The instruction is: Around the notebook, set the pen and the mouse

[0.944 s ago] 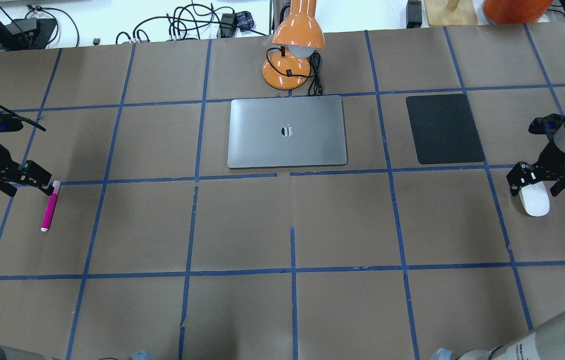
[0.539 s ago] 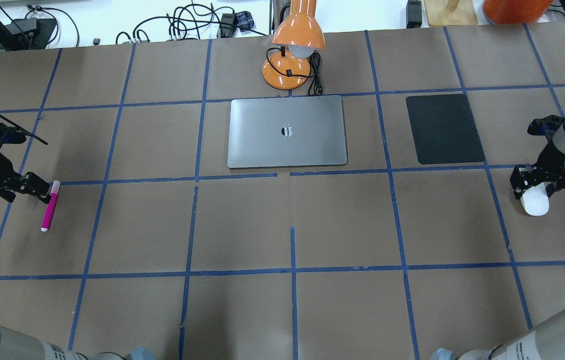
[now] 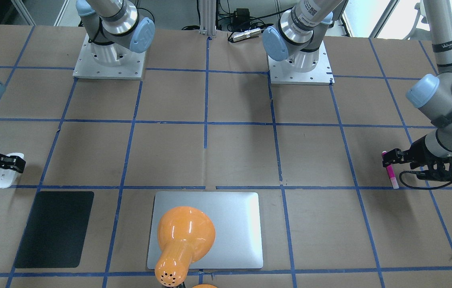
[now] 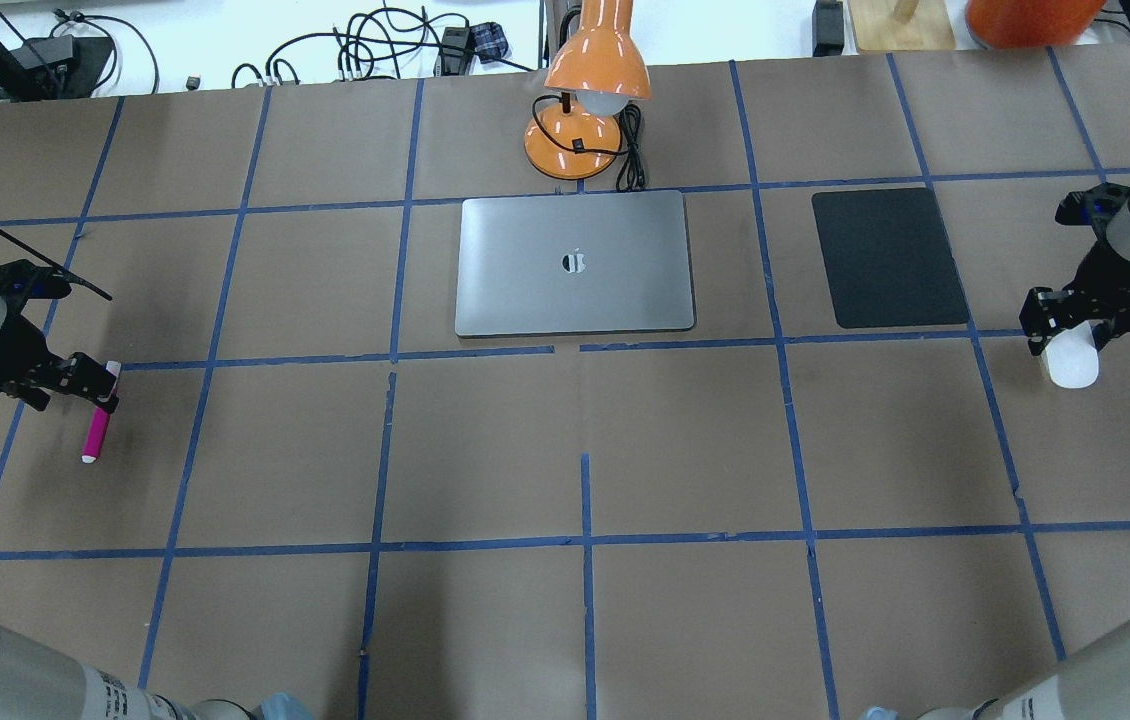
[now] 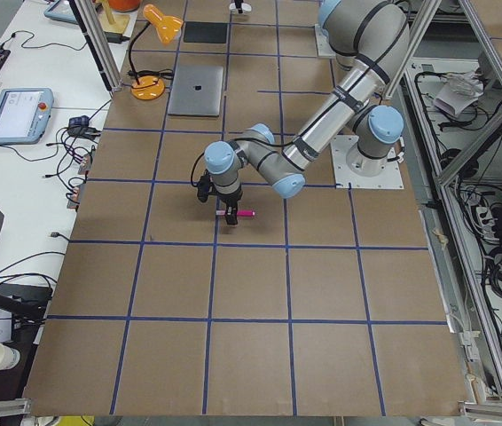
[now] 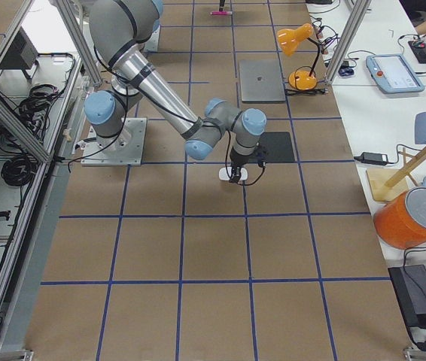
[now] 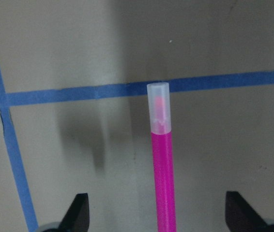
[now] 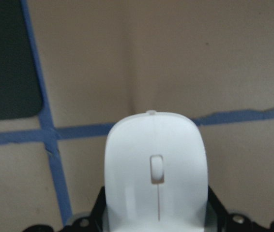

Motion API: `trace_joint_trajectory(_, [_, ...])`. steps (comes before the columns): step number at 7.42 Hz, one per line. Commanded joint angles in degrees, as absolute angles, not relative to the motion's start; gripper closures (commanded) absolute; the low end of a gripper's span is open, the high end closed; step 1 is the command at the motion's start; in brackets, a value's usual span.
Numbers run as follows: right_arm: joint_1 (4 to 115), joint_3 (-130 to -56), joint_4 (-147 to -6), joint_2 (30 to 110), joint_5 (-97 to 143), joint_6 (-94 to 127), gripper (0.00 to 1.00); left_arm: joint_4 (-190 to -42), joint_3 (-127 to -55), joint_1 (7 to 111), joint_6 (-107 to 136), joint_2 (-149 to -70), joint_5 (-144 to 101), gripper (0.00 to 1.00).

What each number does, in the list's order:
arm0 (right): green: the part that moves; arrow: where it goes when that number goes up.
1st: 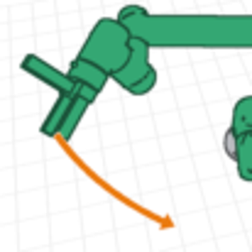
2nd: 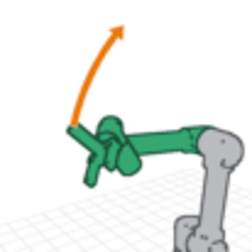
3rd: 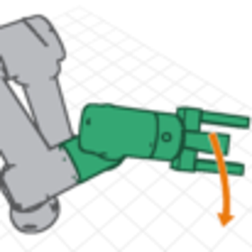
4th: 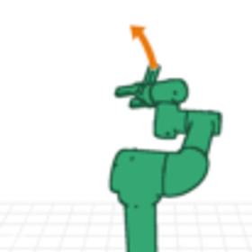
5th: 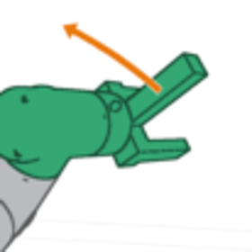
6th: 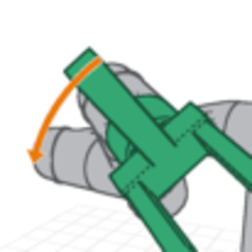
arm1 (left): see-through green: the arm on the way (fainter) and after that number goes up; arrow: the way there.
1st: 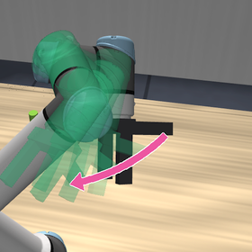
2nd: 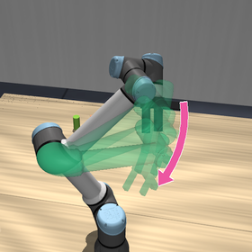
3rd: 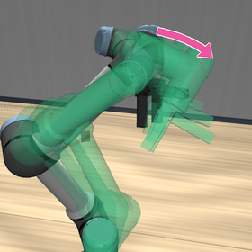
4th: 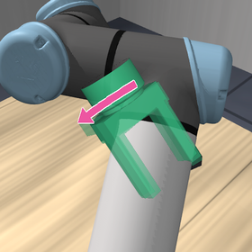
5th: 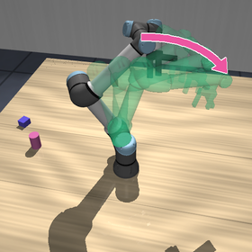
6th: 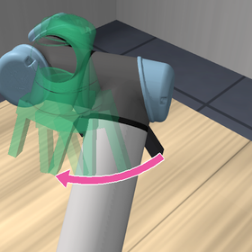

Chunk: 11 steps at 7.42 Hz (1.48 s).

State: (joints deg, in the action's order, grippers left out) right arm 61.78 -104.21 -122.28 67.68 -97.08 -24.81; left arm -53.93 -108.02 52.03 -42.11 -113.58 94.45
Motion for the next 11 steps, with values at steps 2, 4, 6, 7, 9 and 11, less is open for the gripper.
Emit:
trace_joint_trajectory(2, [75.4, -88.0, -119.0, 58.9, -94.7, -15.1, 0.7, -52.6, -108.0, 52.3, -42.1, -115.1, 94.2, 0.16])
trace_joint_trajectory(4, [78.3, -86.1, -118.7, 54.9, -94.7, -11.4, 0.72, -52.6, -107.9, 52.3, -42.2, -115.2, 94.3, 0.52])
trace_joint_trajectory(6, [78.0, -86.0, -118.7, 53.8, -94.7, -11.5, 0.72, -52.6, -107.9, 52.3, -43.1, -115.2, 94.2, 0.58])
trace_joint_trajectory(7, [78.0, -86.4, -118.7, 53.6, -94.7, -11.5, 0.71, -52.6, -107.8, 52.4, -43.2, -115.2, 94.2, 0.8])
trace_joint_trajectory(9, [78.0, -86.4, -118.9, 53.5, -94.7, -11.4, 0.09, -53.1, -107.4, 53.1, -41.6, -114.8, 94.5, 1.0])
trace_joint_trajectory(11, [78.0, -86.1, -118.7, 53.8, -95.0, -11.3, 0.0, -53.6, -105.9, 56.1, -36.8, -112.6, 94.6, 1.0])
